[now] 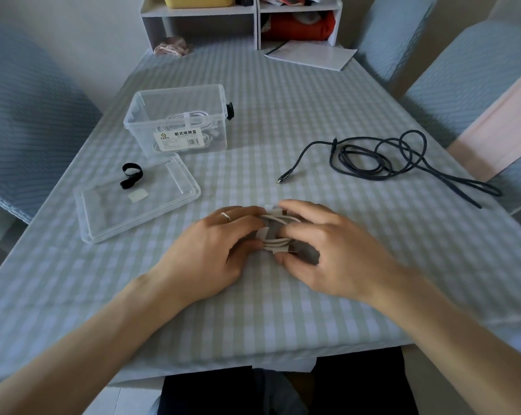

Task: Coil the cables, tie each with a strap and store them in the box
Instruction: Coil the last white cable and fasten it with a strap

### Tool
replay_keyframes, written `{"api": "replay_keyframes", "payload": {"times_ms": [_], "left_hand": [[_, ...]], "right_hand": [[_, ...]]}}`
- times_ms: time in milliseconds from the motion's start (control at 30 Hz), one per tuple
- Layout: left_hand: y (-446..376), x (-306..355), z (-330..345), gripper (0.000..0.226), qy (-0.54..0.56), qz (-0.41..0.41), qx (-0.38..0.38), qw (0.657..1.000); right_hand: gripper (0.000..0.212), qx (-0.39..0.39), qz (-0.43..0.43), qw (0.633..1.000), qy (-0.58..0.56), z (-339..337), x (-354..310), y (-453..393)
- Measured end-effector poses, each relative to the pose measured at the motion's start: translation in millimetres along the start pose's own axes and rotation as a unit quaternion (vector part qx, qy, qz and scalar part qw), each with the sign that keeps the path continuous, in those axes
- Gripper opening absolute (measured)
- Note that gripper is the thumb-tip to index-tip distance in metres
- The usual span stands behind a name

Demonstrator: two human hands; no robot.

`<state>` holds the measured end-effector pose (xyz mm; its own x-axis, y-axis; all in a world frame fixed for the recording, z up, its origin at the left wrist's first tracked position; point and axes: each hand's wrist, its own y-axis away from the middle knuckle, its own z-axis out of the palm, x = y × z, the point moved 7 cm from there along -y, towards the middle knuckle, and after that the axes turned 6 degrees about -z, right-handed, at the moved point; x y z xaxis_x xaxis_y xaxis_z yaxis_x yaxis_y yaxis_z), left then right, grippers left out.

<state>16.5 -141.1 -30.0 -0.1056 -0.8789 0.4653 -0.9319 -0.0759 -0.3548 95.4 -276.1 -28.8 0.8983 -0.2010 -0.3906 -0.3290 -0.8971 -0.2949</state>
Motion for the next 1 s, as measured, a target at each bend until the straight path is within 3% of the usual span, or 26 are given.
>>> {"api": "replay_keyframes", "payload": {"times_ms": [167,367,467,667,800,1000], "left_hand": [[-1,0,-2,0.020,0.002,0.014,-0.012,1.000],[-11,1,-11,0.022,0.043,0.011,-0.032,0.998],[-21,-3,-17,0.036,0.071,-0.007,-0.040,0.997],[-31,1,-4,0.055,0.070,0.050,-0.109,0.990],[-31,-2,-3,0.059,0.062,0.065,-0.108,0.990],[-34,-12,1,0.077,0.080,0.018,-0.115,0.990]], "right_hand": [[0.033,-0.034,0.006,0.999,-0.043,0,3,-5],[0.037,-0.029,-0.017,0.999,-0.017,2,3,-11],[0.041,-0.031,-0.032,0.999,0.019,1,-2,-10],[0.041,-0.028,-0.031,0.999,0.018,4,1,-7],[0.044,-0.032,-0.025,0.999,0.010,3,5,-9],[0.048,-0.028,-0.025,0.999,-0.007,-1,6,-7]]}}
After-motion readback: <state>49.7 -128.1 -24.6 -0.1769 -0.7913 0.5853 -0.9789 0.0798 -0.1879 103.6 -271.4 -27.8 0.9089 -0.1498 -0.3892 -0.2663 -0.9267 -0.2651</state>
